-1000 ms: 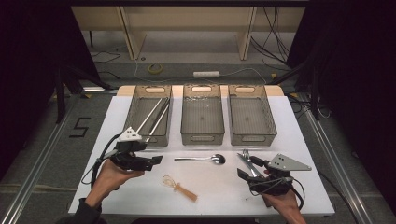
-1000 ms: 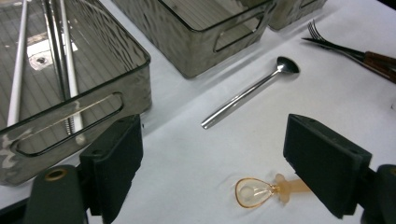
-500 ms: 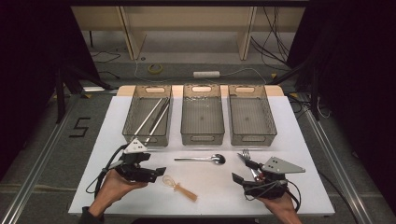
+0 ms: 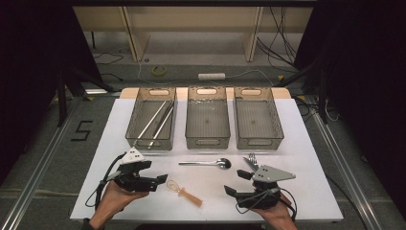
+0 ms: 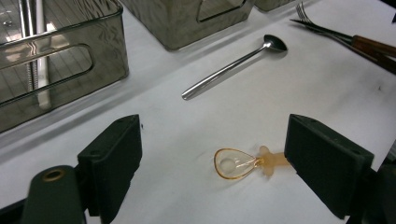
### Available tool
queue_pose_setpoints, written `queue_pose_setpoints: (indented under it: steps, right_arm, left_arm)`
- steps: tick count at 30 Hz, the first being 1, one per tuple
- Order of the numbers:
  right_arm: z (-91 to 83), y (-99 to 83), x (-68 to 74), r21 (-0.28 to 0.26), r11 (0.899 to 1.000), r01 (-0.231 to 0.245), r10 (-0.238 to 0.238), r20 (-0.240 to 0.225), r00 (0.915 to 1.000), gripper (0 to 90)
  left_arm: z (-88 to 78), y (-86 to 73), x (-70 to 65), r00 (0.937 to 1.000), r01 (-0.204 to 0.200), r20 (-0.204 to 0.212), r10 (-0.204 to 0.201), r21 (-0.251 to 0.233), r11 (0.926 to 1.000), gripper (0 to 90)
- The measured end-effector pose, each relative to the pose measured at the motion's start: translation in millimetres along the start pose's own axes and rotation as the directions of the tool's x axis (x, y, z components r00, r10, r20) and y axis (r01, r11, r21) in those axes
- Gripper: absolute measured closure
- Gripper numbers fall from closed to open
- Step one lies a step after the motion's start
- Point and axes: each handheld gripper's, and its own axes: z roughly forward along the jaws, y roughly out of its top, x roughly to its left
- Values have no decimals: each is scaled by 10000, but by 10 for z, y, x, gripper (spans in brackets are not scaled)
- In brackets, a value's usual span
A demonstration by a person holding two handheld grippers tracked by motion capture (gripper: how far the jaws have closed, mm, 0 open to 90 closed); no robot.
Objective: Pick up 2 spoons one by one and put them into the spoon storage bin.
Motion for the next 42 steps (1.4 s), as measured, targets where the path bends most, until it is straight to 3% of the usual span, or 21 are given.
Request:
queue_pose_setpoints:
  steps: [7, 12, 16, 17, 19, 25, 28, 42]
  right_arm:
    - [265, 49, 224, 517, 9978, 423, -389, -651, 9971, 304]
    - [436, 64, 345, 898, 9930, 768, -688, -893, 9936, 326]
    - [594, 65, 438, 1263, 9863, 1059, -913, -1163, 9890, 357]
    - [659, 55, 476, 1534, 9804, 1237, -1055, -1218, 9869, 372]
    - [692, 50, 487, 1618, 9783, 1297, -1108, -1208, 9865, 379]
    - [816, 31, 517, 2009, 9694, 1412, -1136, -1429, 9832, 438]
    - [917, -15, 552, 2457, 9553, 1645, -1300, -1505, 9800, 486]
    - [1056, -67, 610, 2902, 9327, 2140, -1735, -1590, 9719, 622]
  left_arm:
    - [-70, -66, 24, 9987, 500, 9, -500, -609, 9969, 185]
    - [-106, -95, 12, 9981, 600, -52, -607, -812, 9949, 185]
    - [-117, -109, 26, 9978, 622, -154, -639, -930, 9937, 184]
    - [-123, -111, 38, 9978, 639, -137, -654, -915, 9938, 184]
    - [-129, -118, 52, 9966, 796, -146, -815, -1020, 9916, 184]
    - [-140, -126, 50, 9971, 708, -206, -733, -1045, 9920, 182]
    - [-137, -126, 45, 9970, 727, -199, -751, -1040, 9919, 180]
    - [-127, -126, 40, 9973, 672, -210, -697, -1037, 9923, 176]
